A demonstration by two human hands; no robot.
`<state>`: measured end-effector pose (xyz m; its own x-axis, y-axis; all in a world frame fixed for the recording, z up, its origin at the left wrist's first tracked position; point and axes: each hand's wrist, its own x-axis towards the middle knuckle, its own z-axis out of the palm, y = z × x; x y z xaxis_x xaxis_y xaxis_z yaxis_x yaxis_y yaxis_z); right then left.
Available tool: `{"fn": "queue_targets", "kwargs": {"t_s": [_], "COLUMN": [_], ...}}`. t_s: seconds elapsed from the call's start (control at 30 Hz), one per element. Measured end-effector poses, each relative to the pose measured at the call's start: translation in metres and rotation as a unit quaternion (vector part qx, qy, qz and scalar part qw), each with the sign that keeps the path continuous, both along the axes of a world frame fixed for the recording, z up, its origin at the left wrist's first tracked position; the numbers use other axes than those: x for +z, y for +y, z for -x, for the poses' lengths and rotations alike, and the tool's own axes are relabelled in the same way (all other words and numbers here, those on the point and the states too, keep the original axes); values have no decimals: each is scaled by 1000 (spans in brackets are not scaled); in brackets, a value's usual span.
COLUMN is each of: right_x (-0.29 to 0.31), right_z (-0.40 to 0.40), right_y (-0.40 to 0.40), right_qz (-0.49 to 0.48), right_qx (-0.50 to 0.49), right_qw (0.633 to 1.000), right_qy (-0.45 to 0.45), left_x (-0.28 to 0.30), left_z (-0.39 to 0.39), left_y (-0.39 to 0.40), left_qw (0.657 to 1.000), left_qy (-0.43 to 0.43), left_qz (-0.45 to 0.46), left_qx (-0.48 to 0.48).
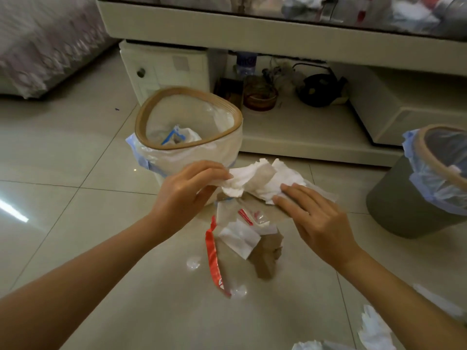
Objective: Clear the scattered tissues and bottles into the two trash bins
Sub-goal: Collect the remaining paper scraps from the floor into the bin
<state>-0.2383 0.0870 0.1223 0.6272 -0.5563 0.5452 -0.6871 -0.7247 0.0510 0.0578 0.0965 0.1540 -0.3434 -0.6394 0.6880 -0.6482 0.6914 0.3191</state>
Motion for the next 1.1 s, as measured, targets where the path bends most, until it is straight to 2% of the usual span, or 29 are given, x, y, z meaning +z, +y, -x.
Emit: {"fn": "queue_targets", "kwargs": {"t_s": [0.17,0.33,0.43,0.53,0.73,0.83,0.87,0.93,1.0,1.1], "right_x": [26,59,76,81,69,67,66,66,66,66], "right_z": [-28,-78,-116,-147,-185,-203,-206,-212,-214,-213], "right_y": [-28,-65,-90,-112,-145,-154,-157,-164,-170,-171], "right_qz": [29,63,72,63,-12,-155,-213,-300,-346,-343], "right_qx": [4,11,12,5,18,0,-13,-33,-40,-49], "right_qw": [998,991,988,990,999,988,977,948,926,925], "right_qy": [-57,-120,-138,-123,-39,3,28,102,144,157], "left_x": [31,65,80,74,21,13,14,19,24,26], "left_z": [-18,-45,-58,-73,-108,-119,-119,-115,-106,-97], "left_y": [-25,-54,-77,-105,-145,-157,-159,-162,-162,-157], "left_qw": [995,988,980,978,981,975,961,913,879,853], "left_qy": [37,27,42,13,-85,-113,-138,-240,-334,-386], "left_qz": [77,122,149,143,10,-120,-178,-278,-287,-284], "left_qx": [51,94,124,150,176,153,158,179,184,207]}}
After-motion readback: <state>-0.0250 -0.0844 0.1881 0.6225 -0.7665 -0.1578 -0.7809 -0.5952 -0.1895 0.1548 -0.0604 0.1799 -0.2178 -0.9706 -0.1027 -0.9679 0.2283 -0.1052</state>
